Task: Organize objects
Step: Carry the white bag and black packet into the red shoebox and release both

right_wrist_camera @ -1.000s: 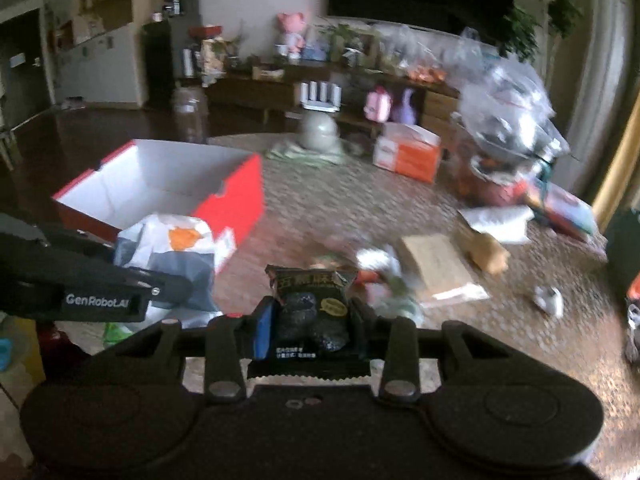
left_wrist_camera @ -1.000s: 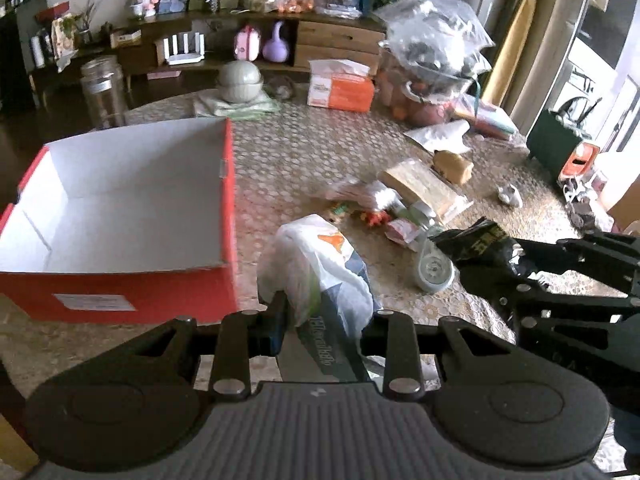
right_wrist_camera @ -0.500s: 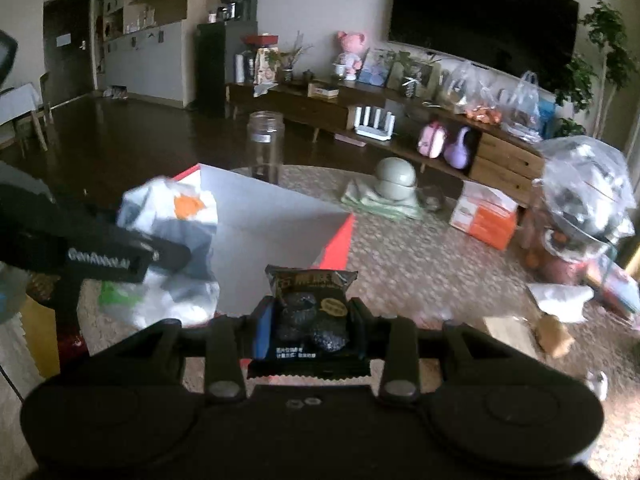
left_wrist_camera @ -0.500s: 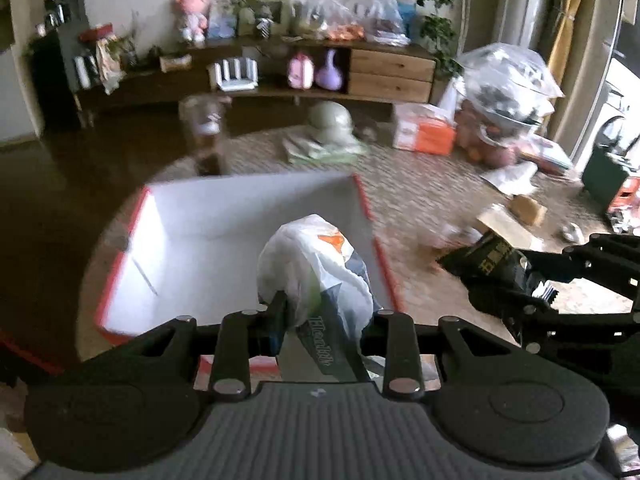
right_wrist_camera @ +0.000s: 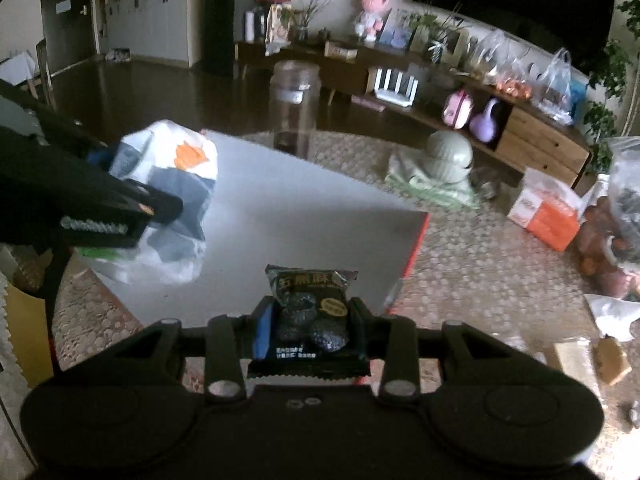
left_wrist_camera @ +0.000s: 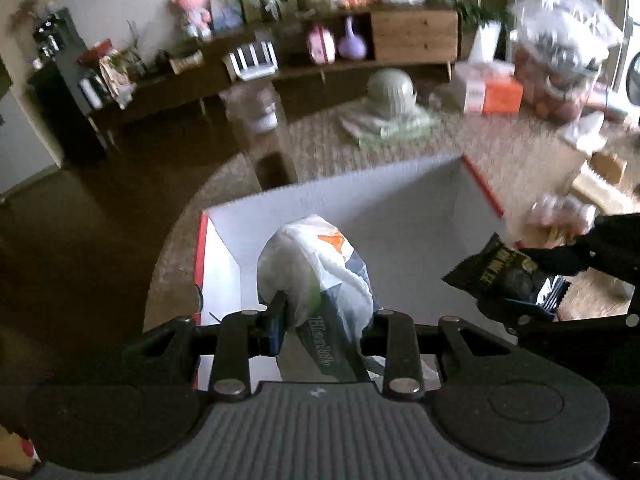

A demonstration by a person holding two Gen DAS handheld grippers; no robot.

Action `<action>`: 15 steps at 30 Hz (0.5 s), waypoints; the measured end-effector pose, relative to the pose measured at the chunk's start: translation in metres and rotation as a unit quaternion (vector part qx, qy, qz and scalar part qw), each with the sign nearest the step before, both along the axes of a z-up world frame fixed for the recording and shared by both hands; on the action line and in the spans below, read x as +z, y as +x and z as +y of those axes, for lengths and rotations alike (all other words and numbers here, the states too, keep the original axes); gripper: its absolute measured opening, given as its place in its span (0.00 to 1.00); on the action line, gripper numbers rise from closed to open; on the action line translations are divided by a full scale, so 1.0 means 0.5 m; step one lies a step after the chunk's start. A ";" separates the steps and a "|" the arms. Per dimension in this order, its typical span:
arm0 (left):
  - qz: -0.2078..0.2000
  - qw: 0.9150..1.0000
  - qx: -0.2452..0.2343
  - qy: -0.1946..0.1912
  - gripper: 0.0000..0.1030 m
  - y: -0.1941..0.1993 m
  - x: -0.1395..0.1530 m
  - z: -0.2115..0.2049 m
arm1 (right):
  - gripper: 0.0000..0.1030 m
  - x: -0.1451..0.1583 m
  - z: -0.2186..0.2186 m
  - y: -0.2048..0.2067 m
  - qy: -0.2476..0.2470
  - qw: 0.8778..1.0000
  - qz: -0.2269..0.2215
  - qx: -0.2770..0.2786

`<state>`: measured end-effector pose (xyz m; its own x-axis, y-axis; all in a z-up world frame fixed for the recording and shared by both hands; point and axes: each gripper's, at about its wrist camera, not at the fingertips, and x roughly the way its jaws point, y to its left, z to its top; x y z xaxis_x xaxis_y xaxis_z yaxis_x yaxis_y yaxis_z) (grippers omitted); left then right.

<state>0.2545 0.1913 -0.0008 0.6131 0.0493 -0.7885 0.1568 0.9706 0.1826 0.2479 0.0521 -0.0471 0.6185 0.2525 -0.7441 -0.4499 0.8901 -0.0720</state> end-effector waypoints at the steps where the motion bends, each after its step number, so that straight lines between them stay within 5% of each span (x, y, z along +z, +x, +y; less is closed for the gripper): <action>1: 0.008 1.000 -0.001 0.005 0.29 0.010 -0.012 0.002 | 0.37 -0.008 0.008 0.007 -0.001 1.000 0.004 0.005; 15: 0.108 0.994 -0.001 0.028 0.31 0.125 -0.164 0.030 | 0.37 -0.081 0.066 0.075 -0.036 0.996 0.077 0.023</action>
<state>0.3168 0.2064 -0.0828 0.4298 0.0956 -0.8979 0.1997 0.9597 0.1978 0.2852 0.0851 -0.0875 0.4853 0.2205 -0.8461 -0.5006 0.8634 -0.0621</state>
